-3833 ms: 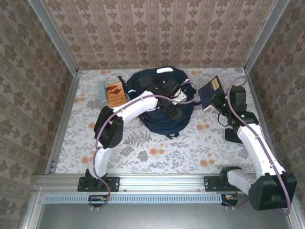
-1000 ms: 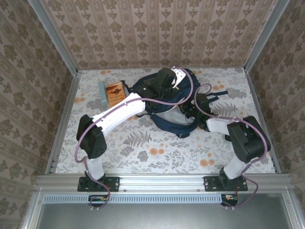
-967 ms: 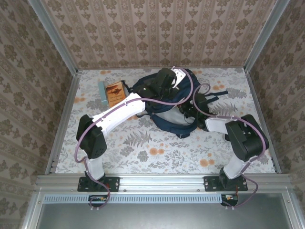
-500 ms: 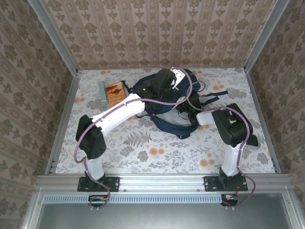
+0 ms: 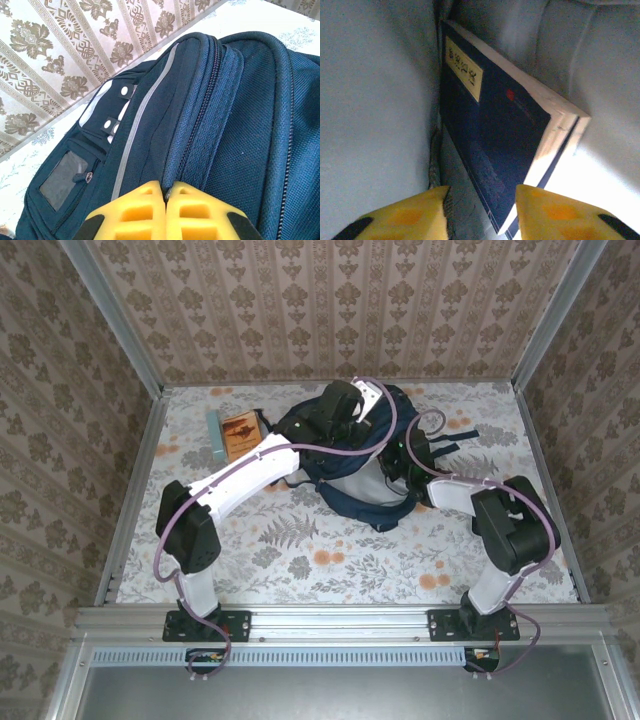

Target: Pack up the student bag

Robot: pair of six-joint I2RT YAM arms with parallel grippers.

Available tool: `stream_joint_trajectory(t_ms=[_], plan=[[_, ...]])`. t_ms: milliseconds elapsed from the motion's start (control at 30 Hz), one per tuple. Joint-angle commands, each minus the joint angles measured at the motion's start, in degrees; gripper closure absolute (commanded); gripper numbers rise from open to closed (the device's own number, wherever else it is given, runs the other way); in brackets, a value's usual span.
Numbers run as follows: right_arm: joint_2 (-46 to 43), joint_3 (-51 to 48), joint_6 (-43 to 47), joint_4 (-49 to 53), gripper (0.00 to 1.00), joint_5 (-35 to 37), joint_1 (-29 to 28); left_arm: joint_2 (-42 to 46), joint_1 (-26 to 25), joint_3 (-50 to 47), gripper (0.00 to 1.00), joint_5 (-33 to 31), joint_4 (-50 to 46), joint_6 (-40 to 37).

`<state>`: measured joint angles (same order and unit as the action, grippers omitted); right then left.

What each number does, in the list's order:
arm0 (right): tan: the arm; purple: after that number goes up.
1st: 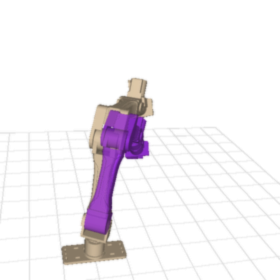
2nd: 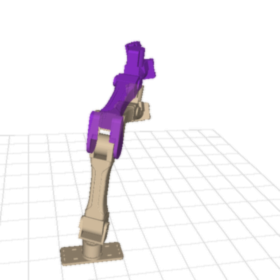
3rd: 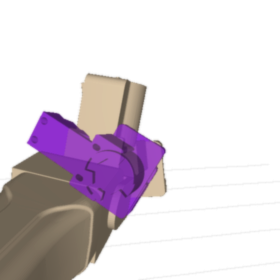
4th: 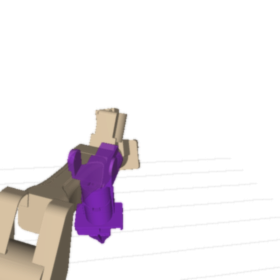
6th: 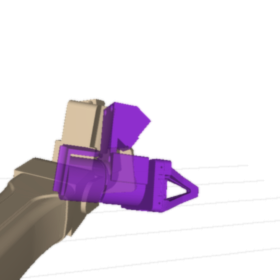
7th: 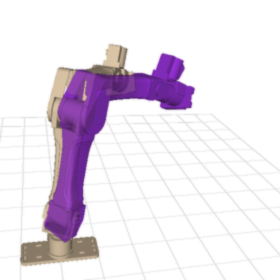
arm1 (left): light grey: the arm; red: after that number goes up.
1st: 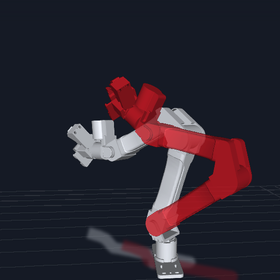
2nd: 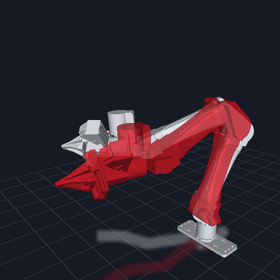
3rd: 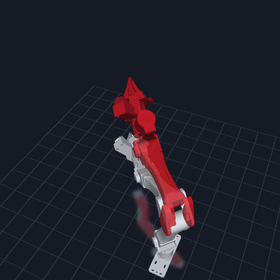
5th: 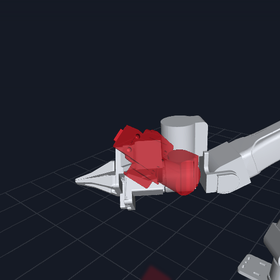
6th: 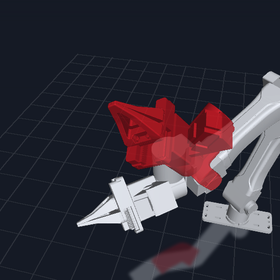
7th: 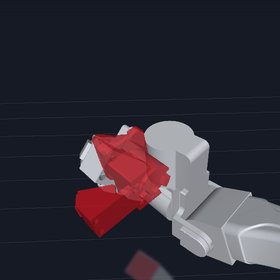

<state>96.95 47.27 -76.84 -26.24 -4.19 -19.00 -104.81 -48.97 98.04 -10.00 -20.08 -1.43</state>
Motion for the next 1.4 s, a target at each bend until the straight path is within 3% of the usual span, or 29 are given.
stream_joint_trajectory(t_ms=[0,267,500,567,667,733,800,933,1067,1233,1367], plan=[[-3.25,-2.08,-0.40,5.30,0.65,2.66,0.36,4.11,0.92,1.04,1.00,0.14,6.80,2.05],[-11.91,-7.40,-1.03,12.73,0.72,5.60,2.23,3.07,1.82,0.05,1.00,2.60,5.72,2.37],[-24.40,-10.96,2.93,29.97,0.73,16.98,3.80,-0.18,1.91,-3.10,1.00,7.68,5.32,1.19],[-28.33,-11.17,4.99,34.53,0.69,20.16,4.55,0.04,2.03,-4.06,0.92,9.07,5.10,2.08],[-34.36,-9.75,10.21,40.71,0.57,24.68,4.79,1.38,2.86,-6.04,0.59,9.78,4.95,5.03],[-38.01,-8.54,15.56,42.23,0.41,25.87,4.93,2.66,4.29,-7.66,0.38,10.01,4.39,8.00],[-40.37,-8.02,21.68,40.51,0.28,24.64,4.86,3.82,6.24,-9.62,0.29,10.00,4.28,10.62],[-41.40,-4.92,28.61,40.94,0.12,22.08,4.94,5.63,11.69,-14.07,0.19,7.07,3.57,16.12],[-37.34,-0.87,31.62,41.93,0.05,17.35,4.87,5.87,18.41,-17.16,0.09,4.63,0.46,20.59],[-32.45,0.56,31.14,39.39,0.05,10.70,4.59,3.12,26.24,-18.05,0.10,4.07,-1.85,22.77],[-29.95,2.04,30.83,38.52,0.06,7.82,3.52,-2.49,31.77,-13.06,0.16,8.98,-6.53,24.52]])
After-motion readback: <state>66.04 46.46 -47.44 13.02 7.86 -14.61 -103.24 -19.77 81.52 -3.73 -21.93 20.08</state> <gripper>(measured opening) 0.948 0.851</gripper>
